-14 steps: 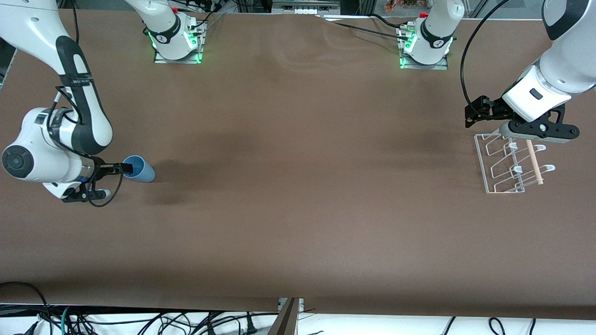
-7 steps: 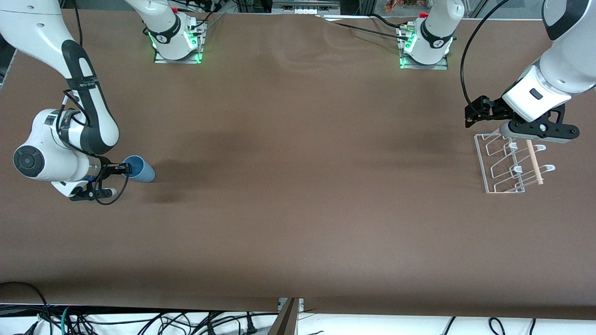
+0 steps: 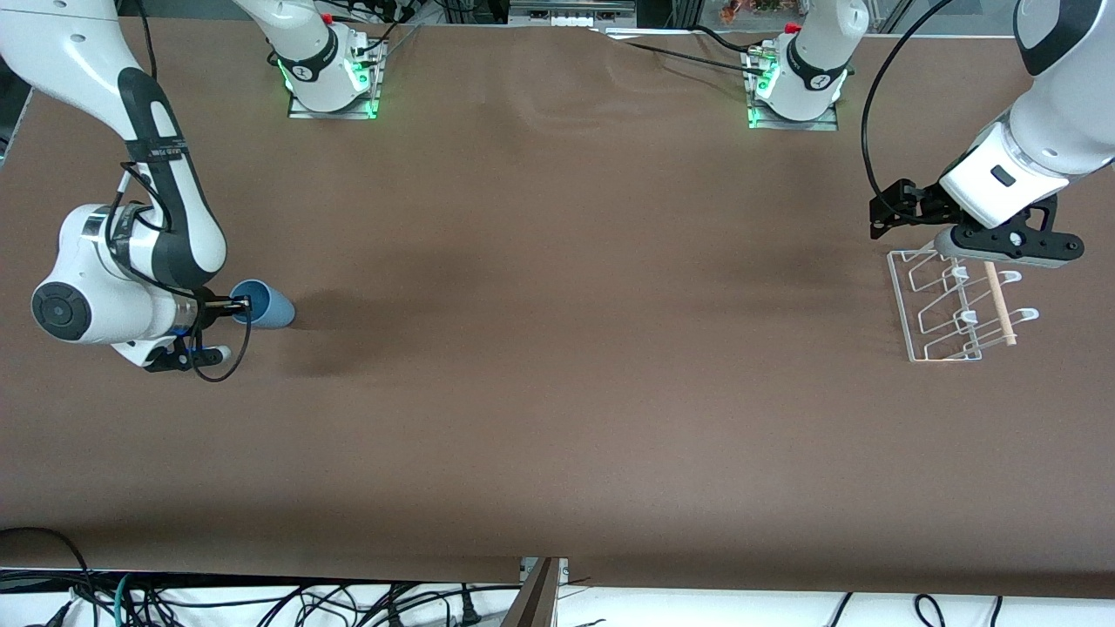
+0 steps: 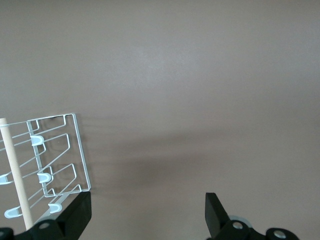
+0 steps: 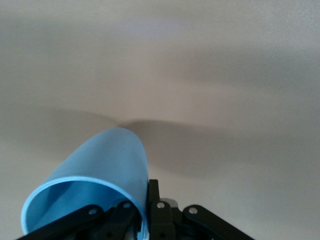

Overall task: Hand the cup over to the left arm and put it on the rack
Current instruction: 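Lift the cup with the right gripper while the left gripper approaches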

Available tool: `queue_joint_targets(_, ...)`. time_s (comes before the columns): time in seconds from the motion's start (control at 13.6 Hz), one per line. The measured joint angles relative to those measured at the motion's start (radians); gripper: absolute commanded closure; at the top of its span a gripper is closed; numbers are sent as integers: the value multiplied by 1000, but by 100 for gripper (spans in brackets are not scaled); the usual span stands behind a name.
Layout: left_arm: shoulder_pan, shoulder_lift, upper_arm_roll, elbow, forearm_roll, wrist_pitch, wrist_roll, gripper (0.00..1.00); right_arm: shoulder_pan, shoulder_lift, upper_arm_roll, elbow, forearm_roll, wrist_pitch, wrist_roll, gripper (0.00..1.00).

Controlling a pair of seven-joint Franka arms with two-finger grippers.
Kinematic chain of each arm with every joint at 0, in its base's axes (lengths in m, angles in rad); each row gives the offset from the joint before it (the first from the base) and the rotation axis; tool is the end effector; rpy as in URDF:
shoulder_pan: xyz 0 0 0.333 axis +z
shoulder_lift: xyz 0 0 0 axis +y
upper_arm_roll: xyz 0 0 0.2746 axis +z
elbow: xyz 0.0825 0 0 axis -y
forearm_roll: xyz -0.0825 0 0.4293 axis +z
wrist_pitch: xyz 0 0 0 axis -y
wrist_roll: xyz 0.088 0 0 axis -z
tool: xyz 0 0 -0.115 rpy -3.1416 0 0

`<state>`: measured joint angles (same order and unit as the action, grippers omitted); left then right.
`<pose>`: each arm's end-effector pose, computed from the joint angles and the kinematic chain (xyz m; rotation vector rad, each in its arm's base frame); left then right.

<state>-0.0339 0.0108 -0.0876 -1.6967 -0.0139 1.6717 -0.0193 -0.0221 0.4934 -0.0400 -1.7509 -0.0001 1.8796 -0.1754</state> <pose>0.6012 -0.0747 0.5119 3.1249 -0.1573 -0.0574 0.6298 -0.0388 0.1939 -3.0616 -0.1757 0.5645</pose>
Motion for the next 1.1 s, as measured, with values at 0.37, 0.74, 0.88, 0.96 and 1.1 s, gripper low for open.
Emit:
queue_joint_targets(0.37,-12,8,-8,0,-28,0,0,0,56,-19,20,189,235,-319,176,100)
queue_joint_targets(0.74,-27,68,-25,7,-96,1,34,0,184,-18,41,295,543,-384,524,100)
queue_joint_targets(0.88,-39,81,-46,21,-121,1,110,0,258,-17,48,321,644,-370,638,100)
queue_joint_targets(0.96,-46,82,-50,26,-139,1,154,0,289,-16,49,325,700,-349,686,100)
queue_joint_targets(1.1,-51,83,-50,30,-219,0,316,0,329,-9,49,325,857,-272,768,100)
